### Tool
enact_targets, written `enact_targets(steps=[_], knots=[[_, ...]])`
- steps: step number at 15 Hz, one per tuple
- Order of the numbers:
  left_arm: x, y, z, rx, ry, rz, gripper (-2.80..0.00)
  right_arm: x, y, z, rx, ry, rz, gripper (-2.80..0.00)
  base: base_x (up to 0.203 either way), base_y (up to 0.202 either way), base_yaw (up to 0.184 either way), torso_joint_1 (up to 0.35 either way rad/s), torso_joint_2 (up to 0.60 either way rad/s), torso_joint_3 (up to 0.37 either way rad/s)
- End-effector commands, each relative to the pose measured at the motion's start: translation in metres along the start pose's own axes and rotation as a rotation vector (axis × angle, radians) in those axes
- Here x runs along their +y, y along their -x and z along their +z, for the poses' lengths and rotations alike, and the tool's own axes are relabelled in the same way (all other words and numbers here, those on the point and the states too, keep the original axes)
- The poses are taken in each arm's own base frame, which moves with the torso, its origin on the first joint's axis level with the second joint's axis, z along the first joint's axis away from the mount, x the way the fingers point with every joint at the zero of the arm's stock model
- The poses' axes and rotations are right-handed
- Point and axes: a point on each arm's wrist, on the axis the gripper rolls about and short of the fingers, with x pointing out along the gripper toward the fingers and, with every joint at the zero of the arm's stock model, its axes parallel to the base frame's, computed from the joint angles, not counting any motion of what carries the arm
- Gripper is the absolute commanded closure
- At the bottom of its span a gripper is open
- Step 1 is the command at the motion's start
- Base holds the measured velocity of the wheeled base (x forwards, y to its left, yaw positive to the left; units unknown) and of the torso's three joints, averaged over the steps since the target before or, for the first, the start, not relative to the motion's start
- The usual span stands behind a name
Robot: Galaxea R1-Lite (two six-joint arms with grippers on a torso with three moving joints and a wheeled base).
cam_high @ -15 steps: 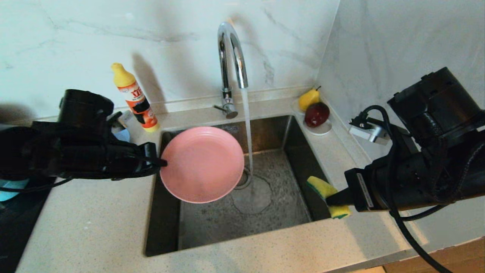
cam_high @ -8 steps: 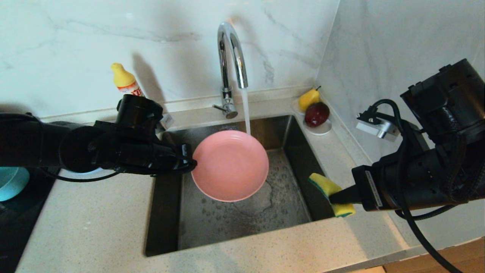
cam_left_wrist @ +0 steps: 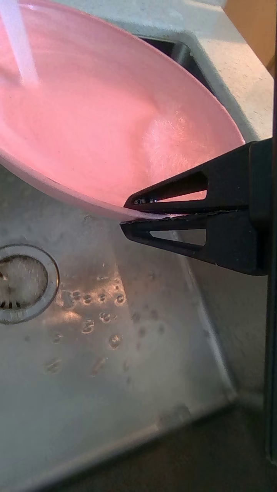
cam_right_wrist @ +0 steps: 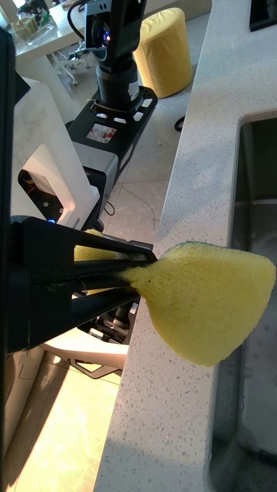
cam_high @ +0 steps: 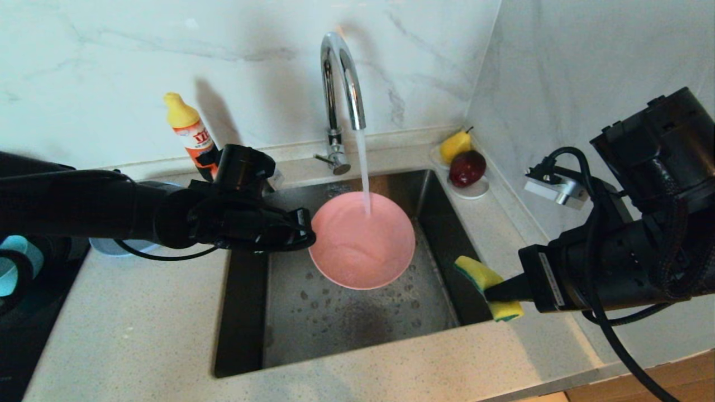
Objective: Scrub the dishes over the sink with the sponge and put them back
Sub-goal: Wash the plate
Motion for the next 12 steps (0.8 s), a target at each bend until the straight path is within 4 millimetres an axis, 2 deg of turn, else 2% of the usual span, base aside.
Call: enact_targets(steps=[1, 5, 7, 10, 12], knots=[[-0.005, -0.015, -0.006, 0.029, -0.002, -0.009, 0.00, 0.000, 0.001, 0.000, 0.001, -0.001, 0.002, 0.00, 0.000, 0.000, 0.000, 0.000, 0.00, 0.000], [-0.020, -0.025, -0.017, 0.055, -0.023, -0.038, 0.00, 0.001, 0.004, -0.001, -0.006, 0.000, 0.005, 0.00, 0.000, 0.000, 0.000, 0.000, 0.00, 0.000], [-0.020, -0.022, -0.018, 0.055, -0.018, -0.033, 0.00, 0.001, 0.005, -0.001, -0.008, 0.002, 0.005, 0.00, 0.000, 0.000, 0.000, 0.000, 0.00, 0.000], [-0.016, -0.005, -0.016, 0.017, -0.012, 0.022, 0.00, 0.001, 0.003, -0.001, -0.002, 0.000, 0.003, 0.00, 0.000, 0.000, 0.000, 0.000, 0.00, 0.000], [-0.010, 0.015, -0.012, -0.030, -0.024, 0.073, 0.00, 0.000, -0.001, -0.001, 0.008, -0.004, -0.001, 0.00, 0.000, 0.000, 0.000, 0.000, 0.00, 0.000]])
